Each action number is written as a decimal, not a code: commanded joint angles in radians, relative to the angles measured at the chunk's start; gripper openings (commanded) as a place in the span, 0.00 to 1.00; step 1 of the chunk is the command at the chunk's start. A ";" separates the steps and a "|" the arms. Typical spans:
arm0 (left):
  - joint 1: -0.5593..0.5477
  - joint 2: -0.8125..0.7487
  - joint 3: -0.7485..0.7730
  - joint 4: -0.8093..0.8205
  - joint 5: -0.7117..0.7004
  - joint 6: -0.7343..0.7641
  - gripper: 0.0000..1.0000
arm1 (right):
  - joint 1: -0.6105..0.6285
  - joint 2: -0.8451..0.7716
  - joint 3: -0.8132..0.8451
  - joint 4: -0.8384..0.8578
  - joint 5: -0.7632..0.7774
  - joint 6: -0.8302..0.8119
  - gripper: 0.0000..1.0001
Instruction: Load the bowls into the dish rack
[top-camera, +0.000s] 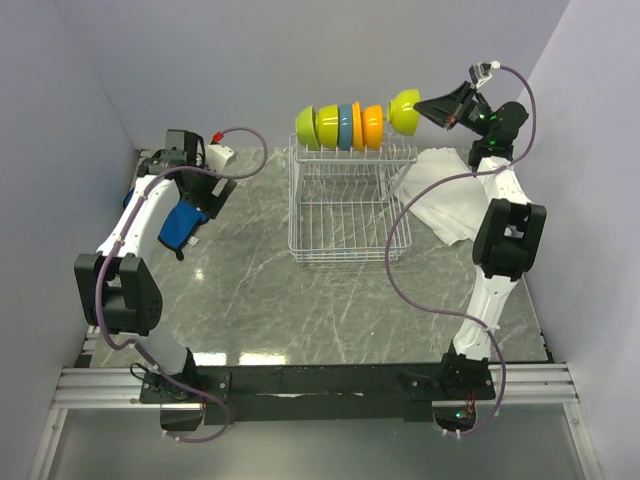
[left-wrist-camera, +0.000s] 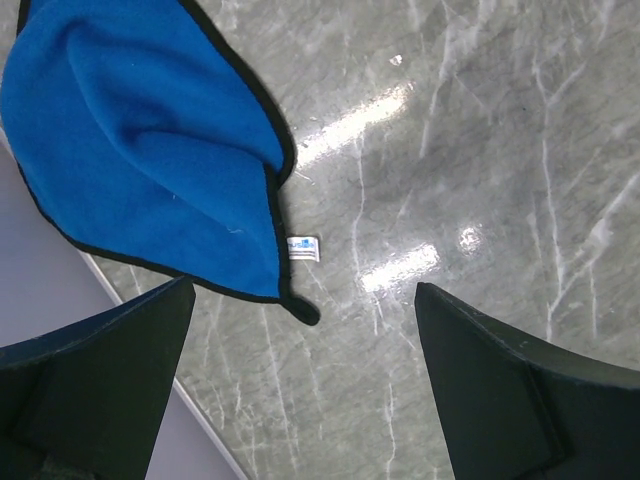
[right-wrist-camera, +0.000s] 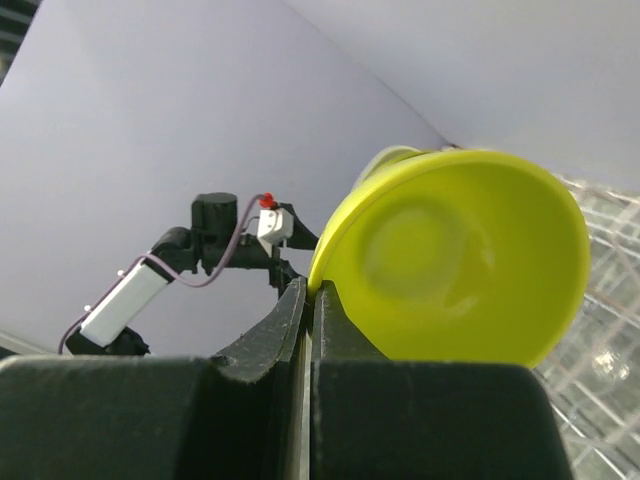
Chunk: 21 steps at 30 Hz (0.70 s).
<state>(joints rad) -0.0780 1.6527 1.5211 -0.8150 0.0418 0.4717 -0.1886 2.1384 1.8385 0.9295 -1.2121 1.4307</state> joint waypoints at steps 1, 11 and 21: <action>-0.017 0.019 0.044 -0.007 -0.032 0.015 0.99 | -0.009 0.035 0.094 -0.003 -0.001 -0.033 0.00; -0.054 0.045 0.042 0.007 -0.039 0.007 0.99 | 0.017 0.094 0.151 -0.087 -0.047 -0.082 0.00; -0.055 0.050 0.036 0.014 -0.037 0.002 0.99 | 0.049 0.081 0.091 0.019 -0.075 -0.021 0.00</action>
<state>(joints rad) -0.1314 1.7046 1.5265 -0.8169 0.0059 0.4767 -0.1577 2.2353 1.9221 0.8448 -1.2785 1.3800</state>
